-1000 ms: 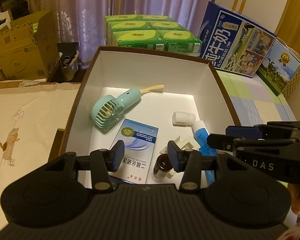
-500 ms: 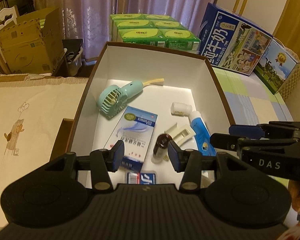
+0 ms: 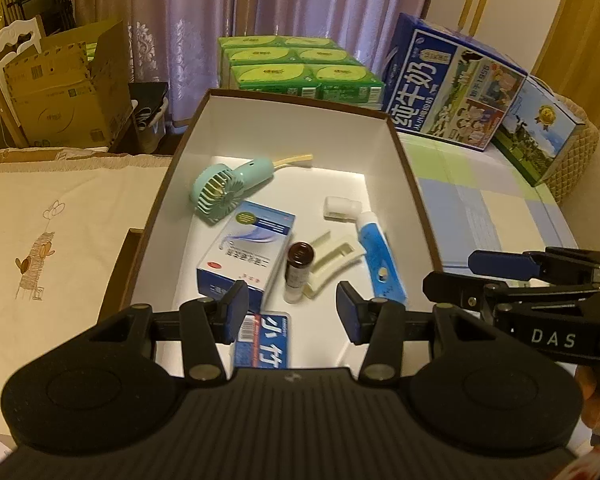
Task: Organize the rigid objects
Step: 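Move both open tools back from the brown box toward the plug and green box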
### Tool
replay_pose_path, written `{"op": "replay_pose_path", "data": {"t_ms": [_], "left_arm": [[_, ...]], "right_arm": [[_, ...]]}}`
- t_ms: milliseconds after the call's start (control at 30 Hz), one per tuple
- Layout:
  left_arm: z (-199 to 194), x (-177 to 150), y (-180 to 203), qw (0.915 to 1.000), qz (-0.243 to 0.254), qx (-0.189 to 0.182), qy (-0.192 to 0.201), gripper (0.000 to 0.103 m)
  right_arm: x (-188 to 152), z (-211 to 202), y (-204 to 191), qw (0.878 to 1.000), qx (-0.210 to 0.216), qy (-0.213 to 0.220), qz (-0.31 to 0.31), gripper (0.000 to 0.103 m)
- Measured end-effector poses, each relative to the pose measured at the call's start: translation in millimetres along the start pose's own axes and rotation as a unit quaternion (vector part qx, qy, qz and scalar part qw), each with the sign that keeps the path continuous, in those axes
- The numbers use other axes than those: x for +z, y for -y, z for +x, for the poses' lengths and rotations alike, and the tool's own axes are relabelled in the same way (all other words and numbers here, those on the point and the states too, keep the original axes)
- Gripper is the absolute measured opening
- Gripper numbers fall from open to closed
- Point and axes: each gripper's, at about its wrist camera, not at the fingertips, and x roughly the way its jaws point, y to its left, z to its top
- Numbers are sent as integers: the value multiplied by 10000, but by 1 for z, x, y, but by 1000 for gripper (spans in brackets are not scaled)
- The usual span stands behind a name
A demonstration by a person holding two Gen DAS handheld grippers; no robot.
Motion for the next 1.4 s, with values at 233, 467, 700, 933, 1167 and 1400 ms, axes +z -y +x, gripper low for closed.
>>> {"op": "replay_pose_path", "data": {"t_ms": [233, 467, 700, 933, 1167, 1400], "left_arm": [[-18, -14, 25, 9999, 46, -101, 67, 44], [-27, -32, 58, 9998, 61, -189, 49, 44], [-27, -47, 96, 9995, 165, -275, -81, 44], [-27, -60, 134, 9989, 211, -391, -161, 44], [-22, -72, 174, 9972, 408, -543, -301, 44], [-7, -77, 214, 9943, 681, -719, -393, 44]], "right_arm": [[-15, -29, 13, 10000, 53, 39, 37, 56], [-30, -54, 35, 9999, 111, -5, 102, 57], [-47, -80, 62, 9997, 160, -70, 157, 57], [-65, -103, 91, 9993, 170, -182, 282, 57], [-81, -127, 124, 9986, 47, -160, 511, 57], [-101, -150, 175, 9941, -387, -182, 993, 57]]}}
